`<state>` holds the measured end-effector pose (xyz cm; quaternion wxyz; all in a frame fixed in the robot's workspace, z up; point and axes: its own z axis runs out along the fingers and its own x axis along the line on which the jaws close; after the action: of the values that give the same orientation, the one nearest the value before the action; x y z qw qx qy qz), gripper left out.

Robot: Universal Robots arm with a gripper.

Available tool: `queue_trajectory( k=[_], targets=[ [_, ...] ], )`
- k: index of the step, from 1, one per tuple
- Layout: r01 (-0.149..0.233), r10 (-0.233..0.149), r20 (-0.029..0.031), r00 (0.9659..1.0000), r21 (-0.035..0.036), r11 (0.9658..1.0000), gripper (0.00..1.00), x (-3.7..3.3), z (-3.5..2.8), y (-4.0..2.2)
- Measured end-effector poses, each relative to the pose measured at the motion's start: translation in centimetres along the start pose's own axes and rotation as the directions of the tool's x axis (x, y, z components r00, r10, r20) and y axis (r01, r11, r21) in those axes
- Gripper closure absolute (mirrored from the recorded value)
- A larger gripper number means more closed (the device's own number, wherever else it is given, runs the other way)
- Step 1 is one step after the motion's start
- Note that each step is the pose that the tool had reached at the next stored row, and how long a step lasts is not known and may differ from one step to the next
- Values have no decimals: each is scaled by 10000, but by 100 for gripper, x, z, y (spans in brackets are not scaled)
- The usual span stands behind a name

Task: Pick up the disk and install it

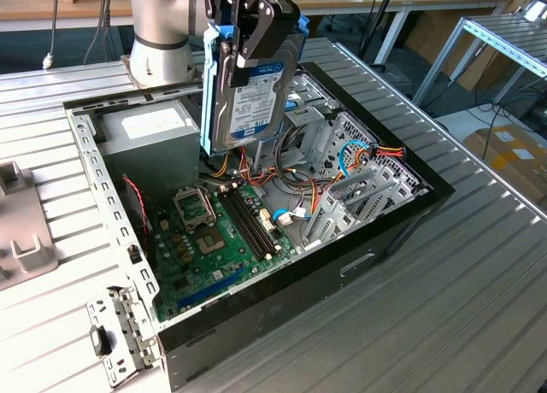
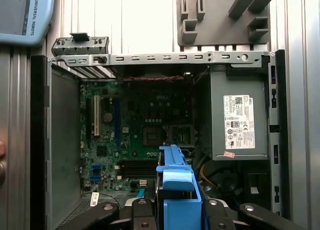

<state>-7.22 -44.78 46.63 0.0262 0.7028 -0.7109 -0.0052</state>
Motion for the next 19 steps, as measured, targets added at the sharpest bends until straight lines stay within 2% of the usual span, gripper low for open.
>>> queue_trajectory(
  k=[19],
  targets=[
    [-1,1,-41,10000,1,10000,63,75,9,-50]
  ],
)
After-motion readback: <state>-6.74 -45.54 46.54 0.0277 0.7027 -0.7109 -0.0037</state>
